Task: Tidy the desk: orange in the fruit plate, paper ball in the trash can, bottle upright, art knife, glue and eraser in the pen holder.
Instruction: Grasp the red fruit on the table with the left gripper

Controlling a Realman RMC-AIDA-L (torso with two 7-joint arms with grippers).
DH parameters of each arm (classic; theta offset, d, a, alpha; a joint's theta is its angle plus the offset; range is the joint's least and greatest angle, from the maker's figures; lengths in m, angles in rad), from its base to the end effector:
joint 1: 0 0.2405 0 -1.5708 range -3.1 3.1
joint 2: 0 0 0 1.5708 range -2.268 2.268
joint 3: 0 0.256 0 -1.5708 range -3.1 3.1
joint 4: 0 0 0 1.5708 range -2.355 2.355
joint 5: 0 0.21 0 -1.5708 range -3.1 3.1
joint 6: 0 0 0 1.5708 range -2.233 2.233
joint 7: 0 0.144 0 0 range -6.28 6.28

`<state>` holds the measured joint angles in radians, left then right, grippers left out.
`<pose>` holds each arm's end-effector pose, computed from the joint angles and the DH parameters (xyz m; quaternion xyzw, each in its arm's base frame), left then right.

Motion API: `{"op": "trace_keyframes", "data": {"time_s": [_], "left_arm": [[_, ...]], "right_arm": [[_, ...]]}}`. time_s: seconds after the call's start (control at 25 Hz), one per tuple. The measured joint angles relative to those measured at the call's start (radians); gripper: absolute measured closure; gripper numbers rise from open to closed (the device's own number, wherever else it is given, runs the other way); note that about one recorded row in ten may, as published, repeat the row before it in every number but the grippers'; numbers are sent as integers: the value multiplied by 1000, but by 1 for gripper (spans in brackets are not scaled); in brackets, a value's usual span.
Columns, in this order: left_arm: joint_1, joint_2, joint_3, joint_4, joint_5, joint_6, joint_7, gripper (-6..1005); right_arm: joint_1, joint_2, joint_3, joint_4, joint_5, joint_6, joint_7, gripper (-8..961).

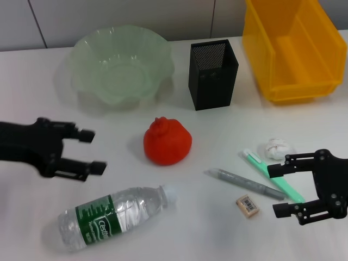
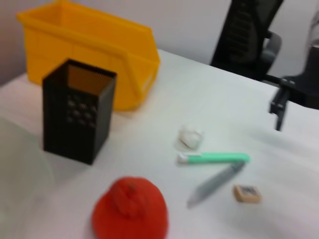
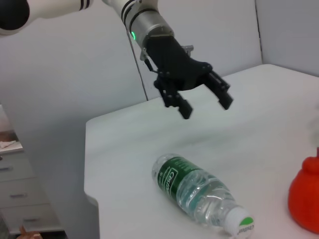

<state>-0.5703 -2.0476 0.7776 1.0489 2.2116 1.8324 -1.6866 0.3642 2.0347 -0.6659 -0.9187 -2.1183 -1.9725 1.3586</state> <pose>-0.2254 0.3293 0.0495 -0.9785 -0.1769 -0.0978 0.0412 0.2855 0.2572 0.0536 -0.9680 0.1540 0.1955 0.0325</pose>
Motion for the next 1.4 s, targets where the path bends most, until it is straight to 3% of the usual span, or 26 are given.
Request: {"op": "trace_keyframes", "data": {"time_s": [0.08, 0.36, 0.48, 0.8, 0.88, 1.24, 1.28, 1.4], "left_arm": [[-6, -21, 26, -2, -14, -79, -1, 161], [-13, -23, 106, -96, -61, -264, -14, 161], [-24, -24, 165, -191, -92, -391, -17, 162], [-37, -24, 260, -275, -157, -494, -23, 162], [-43, -29, 335, -318, -218, -553, -28, 162], [-40, -30, 441, -334, -334, -641, -28, 163], [-37, -31, 520, -335, -375, -701, -27, 163], [-37, -31, 557, -335, -397, -734, -27, 163]], "right_arm": [[-3, -4, 0, 1, 0, 0, 1, 176], [-7, -4, 14, 5, 0, 0, 2, 176], [-7, -4, 15, 5, 0, 0, 6, 176], [-2, 2, 16, 5, 0, 3, 16, 177], [-1, 4, 16, 8, 0, 10, 16, 177], [-3, 9, 15, 15, 0, 15, 14, 177], [-3, 9, 14, 21, 0, 15, 13, 177], [-2, 9, 13, 24, 0, 15, 14, 178]]}}
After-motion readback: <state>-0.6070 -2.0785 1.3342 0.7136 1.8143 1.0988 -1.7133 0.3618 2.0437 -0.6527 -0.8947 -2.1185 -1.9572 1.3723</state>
